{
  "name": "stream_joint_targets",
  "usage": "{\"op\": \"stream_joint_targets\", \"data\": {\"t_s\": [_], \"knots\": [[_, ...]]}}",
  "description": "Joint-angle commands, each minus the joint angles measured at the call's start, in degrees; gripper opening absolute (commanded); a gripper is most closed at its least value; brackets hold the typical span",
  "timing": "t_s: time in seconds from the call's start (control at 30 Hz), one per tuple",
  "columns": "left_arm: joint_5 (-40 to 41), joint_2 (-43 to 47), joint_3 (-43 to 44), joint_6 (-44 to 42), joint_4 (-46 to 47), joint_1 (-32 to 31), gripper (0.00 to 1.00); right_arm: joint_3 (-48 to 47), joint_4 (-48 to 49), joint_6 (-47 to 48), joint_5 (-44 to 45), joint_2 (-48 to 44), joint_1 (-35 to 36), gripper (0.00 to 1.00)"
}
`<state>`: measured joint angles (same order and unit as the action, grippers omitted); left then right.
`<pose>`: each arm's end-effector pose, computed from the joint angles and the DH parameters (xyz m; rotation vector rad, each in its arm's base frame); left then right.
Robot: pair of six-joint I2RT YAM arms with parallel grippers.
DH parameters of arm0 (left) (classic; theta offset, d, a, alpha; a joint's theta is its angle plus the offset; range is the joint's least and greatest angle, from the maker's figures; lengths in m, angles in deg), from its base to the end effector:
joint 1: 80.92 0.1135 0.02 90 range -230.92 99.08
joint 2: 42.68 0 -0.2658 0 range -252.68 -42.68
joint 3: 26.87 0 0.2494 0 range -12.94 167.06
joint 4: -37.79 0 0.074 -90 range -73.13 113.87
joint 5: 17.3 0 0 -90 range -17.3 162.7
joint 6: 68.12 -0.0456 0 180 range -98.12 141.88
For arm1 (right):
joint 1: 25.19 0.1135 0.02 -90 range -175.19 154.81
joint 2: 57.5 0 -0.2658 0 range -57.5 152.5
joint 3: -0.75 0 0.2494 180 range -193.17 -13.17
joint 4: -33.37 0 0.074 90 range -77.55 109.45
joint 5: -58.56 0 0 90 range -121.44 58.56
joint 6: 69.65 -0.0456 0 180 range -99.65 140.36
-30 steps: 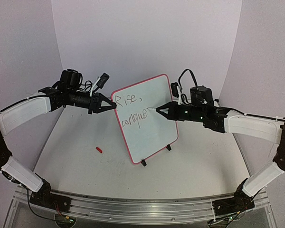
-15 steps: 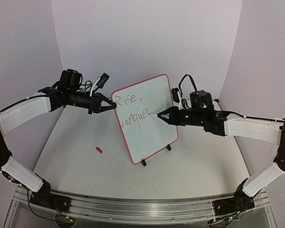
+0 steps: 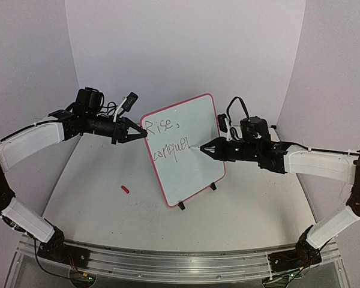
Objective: Write a sentence on the whiteboard
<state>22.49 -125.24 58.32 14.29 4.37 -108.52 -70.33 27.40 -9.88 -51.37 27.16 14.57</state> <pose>0.2703 -0.1809 0.3357 1.1198 1.7575 -1.1280 0.2574 0.2344 0.2805 -0.4238 2.0221 1.1254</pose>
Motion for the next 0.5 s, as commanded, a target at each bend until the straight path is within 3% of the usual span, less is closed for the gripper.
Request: {"op": "stream_joint_targets", "data": {"t_s": [0.0, 0.47], "knots": [[0.1, -2.1, -1.0, -3.5, -9.0, -2.4, 0.0, -4.0, 2.2, 0.5, 0.8, -1.2, -0.3, 0.0], [0.2, -1.9, -1.0, -3.6, -9.1, -2.4, 0.0, -3.6, 2.6, 0.0, 2.9, -1.2, -0.3, 0.0]]}}
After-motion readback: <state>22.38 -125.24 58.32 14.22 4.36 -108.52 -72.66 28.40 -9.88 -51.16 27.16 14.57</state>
